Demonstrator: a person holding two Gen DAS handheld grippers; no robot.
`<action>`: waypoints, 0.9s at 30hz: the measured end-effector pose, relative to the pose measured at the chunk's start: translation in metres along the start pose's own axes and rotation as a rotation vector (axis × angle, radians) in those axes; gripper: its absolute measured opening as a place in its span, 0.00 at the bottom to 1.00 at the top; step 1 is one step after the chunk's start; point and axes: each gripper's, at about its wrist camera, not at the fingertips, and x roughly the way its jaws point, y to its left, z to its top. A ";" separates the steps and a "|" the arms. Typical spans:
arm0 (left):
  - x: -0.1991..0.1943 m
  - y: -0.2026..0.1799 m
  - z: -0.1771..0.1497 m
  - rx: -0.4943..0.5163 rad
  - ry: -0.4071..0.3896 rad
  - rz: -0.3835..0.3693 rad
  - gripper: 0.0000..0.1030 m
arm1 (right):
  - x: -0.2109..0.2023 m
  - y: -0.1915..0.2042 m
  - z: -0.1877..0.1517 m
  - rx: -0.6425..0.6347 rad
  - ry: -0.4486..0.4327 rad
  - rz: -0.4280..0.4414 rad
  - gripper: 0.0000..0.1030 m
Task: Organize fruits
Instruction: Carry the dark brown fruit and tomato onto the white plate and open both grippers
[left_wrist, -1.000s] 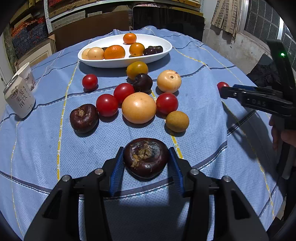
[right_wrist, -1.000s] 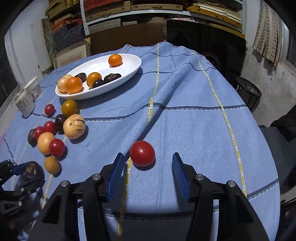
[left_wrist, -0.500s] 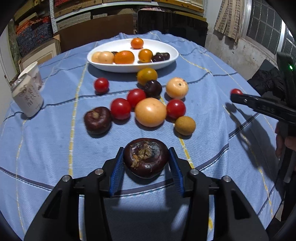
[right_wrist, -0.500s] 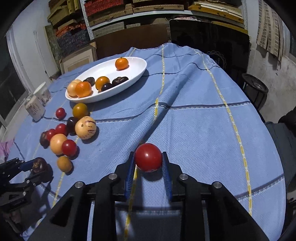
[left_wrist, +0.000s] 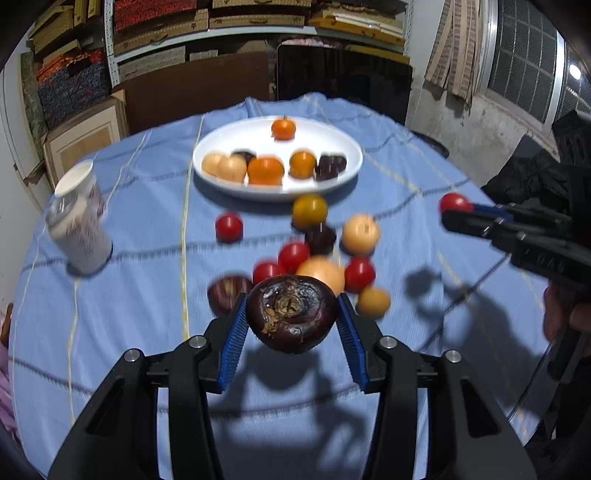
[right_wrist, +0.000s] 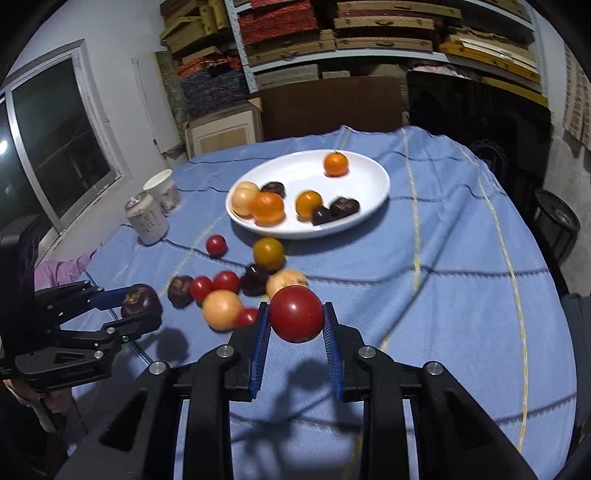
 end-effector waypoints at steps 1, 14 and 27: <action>0.000 0.001 0.007 -0.001 -0.008 -0.004 0.45 | 0.002 0.002 0.006 -0.008 -0.010 0.001 0.28; 0.084 0.034 0.124 -0.085 -0.022 0.018 0.45 | 0.097 -0.010 0.078 -0.007 -0.003 -0.019 0.28; 0.161 0.046 0.166 -0.140 0.035 0.017 0.49 | 0.141 -0.005 0.082 -0.034 0.035 0.009 0.29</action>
